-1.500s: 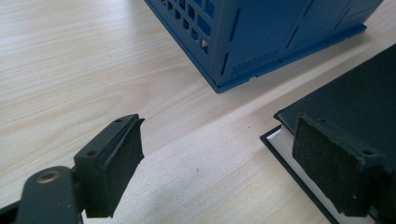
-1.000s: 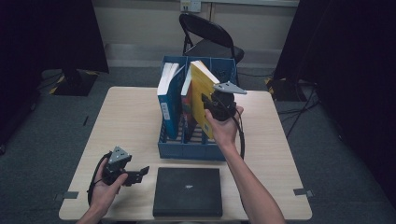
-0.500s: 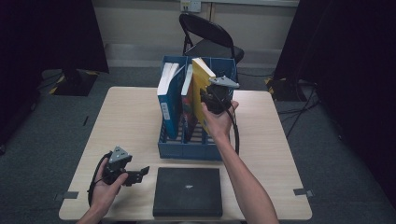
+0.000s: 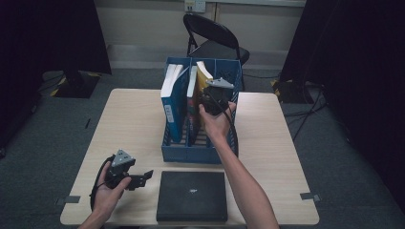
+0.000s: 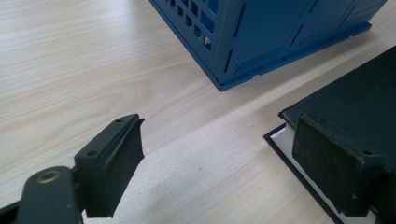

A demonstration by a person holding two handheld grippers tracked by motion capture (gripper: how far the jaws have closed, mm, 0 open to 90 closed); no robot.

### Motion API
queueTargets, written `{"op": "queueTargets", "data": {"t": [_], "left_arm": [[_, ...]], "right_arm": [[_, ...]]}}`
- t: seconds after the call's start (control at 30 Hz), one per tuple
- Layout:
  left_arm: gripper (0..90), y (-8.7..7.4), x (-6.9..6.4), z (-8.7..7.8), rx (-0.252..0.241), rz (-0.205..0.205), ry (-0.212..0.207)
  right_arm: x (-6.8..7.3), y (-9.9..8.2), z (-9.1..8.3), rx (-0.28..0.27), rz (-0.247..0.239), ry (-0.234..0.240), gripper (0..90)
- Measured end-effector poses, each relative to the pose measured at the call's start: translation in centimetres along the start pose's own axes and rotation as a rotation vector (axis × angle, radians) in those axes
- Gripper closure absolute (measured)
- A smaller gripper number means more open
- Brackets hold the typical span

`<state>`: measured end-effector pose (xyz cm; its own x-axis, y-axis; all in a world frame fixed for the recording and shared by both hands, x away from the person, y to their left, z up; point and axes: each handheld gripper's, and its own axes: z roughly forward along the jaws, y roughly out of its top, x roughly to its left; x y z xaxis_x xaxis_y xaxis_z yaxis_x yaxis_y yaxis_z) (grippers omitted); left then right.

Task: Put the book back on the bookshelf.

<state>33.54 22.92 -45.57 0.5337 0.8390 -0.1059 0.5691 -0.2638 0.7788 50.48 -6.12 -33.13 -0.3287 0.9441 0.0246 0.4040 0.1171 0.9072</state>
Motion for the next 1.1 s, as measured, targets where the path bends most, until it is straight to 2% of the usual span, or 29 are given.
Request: {"op": "queueTargets", "data": {"t": [0.3, 0.4, 0.53, 0.7, 0.83, 0.97, 1.1], "left_arm": [[16.1, 0.0, -0.1, 0.2, 0.004, 0.003, -0.004], [16.1, 0.0, -0.1, 0.2, 0.007, 0.005, -0.005], [16.1, 0.0, -0.1, 0.2, 0.003, 0.005, -0.007], [16.1, 0.0, -0.2, 0.3, 0.013, 0.018, -0.02], [16.1, 0.0, -0.2, 0.4, 0.013, 0.019, -0.019], [16.1, 0.0, -0.2, 0.3, 0.008, 0.018, -0.019], [16.1, 0.0, -0.2, 0.3, 0.009, 0.024, -0.02]], "right_arm": [[0.8, -0.7, 1.3, 0.004, 0.002, -0.009, 75.0], [0.7, -1.1, 1.6, 0.013, -0.002, 0.007, 74.4], [0.6, -1.5, 2.0, 0.014, -0.021, -0.005, 74.7], [0.5, -2.0, 2.8, 0.031, -0.012, -0.016, 74.6], [0.7, -2.7, 3.1, 0.026, -0.035, -0.027, 74.5], [0.6, -3.3, 3.5, 0.047, -0.043, -0.025, 73.9], [0.5, -3.4, 3.6, 0.043, -0.025, -0.013, 73.0]]}}
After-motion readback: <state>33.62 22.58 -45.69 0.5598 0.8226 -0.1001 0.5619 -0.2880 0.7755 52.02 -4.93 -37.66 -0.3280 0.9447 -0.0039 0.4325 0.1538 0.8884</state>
